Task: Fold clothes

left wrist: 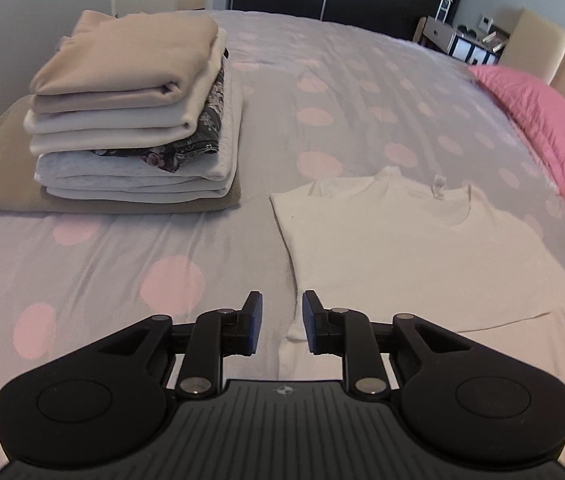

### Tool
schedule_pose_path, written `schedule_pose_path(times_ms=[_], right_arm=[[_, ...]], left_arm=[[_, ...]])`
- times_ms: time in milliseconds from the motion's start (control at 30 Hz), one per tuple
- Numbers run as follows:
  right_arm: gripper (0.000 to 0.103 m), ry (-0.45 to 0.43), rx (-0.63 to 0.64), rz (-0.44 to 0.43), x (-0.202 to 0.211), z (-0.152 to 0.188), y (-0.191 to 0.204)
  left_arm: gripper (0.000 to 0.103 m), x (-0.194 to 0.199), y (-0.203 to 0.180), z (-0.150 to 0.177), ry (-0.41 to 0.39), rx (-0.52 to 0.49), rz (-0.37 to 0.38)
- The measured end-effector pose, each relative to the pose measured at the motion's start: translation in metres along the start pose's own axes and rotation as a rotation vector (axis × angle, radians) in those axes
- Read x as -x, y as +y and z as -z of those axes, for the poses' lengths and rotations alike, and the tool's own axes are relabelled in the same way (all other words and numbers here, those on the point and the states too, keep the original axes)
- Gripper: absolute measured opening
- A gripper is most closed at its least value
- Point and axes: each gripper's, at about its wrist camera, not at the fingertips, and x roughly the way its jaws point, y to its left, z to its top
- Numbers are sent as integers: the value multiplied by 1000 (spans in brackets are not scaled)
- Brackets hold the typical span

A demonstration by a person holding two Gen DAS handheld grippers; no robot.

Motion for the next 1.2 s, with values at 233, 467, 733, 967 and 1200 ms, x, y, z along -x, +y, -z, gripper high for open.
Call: schedule_pose_path(times_ms=[233,467,733,967,1200], right_arm=[[41,-67,-283,89,9,25,-87],[41,-59,-389,127,-1,36,-120],[58,-48,-458,113,-14,51,-144],[58,-34,-458,106,-16,50,-141],[17,-24,-456,84,8,36,-117]], left_arm=[[30,24,8,12,-32,84,0],[30,15,3,9,-21,66,-27],[31,4,-6,9,4,14,-48],[32,1,-8,10,12,-1,-66],[33,-1,-13,10,22,-19,-61]])
